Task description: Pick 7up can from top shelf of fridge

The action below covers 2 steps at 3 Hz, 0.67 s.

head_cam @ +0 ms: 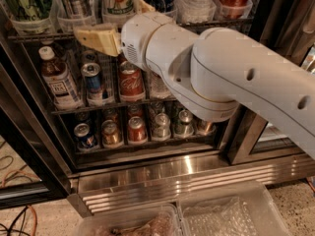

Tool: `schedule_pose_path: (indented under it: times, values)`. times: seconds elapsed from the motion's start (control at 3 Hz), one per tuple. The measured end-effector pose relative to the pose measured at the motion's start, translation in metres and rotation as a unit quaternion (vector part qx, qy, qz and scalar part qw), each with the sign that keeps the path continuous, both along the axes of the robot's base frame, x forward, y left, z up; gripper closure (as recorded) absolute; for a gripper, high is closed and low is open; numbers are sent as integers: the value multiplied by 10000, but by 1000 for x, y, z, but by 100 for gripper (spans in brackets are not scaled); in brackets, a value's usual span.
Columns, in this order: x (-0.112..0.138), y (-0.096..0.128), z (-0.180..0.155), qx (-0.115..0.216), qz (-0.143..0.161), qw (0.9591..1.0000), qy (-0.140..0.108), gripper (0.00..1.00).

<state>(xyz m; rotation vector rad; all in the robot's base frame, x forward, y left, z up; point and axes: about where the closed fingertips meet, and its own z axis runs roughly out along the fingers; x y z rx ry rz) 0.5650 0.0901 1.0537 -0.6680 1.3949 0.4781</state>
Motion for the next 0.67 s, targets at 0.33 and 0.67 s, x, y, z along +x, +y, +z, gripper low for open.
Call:
schedule_pose_path:
  times: [0.33,0.67]
  values:
    - [6,-1,0,-1,-54,10000,-60,24]
    - [13,-2,3,-14,-159,9998,-146,22]
